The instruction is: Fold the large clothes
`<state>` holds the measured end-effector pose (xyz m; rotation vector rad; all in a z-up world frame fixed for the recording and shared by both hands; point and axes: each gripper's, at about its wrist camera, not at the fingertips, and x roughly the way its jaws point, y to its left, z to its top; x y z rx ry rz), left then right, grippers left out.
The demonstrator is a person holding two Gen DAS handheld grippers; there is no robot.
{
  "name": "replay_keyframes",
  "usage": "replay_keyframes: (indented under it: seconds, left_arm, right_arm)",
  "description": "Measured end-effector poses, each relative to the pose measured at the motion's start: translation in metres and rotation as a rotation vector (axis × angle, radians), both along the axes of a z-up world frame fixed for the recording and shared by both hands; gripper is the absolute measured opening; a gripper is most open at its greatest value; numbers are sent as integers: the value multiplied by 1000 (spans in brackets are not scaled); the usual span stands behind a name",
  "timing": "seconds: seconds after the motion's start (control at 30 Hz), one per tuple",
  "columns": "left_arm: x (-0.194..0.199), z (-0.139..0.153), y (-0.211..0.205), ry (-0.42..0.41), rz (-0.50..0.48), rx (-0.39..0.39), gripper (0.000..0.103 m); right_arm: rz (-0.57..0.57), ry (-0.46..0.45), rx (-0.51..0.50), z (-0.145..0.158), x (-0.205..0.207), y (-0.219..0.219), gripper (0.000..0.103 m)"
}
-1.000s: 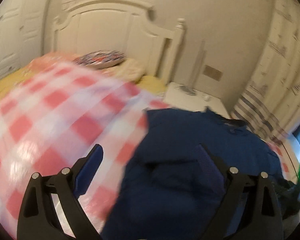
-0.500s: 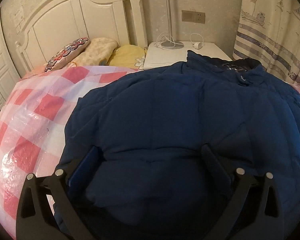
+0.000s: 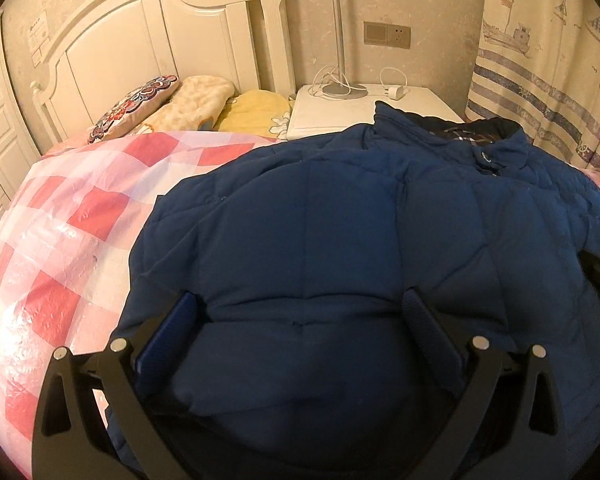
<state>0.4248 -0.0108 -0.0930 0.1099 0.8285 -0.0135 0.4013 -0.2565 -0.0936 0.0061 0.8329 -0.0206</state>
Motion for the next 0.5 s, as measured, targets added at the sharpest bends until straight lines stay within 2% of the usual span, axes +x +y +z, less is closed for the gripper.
replay_keyframes:
  seconds: [0.17, 0.3, 0.4, 0.5]
  left_arm:
    - [1, 1, 1, -1, 0, -3, 101]
    - [0, 1, 2, -3, 1, -6, 101]
    - [0, 1, 2, -3, 0, -7, 101]
    - [0, 2, 1, -7, 1, -7, 101]
  right_arm:
    - [12, -25, 69, 12, -19, -16, 87]
    - [-77, -110, 78, 32, -56, -44, 88]
    - [-82, -28, 44, 7, -58, -61, 90]
    - [-78, 11, 155, -5, -54, -76, 92]
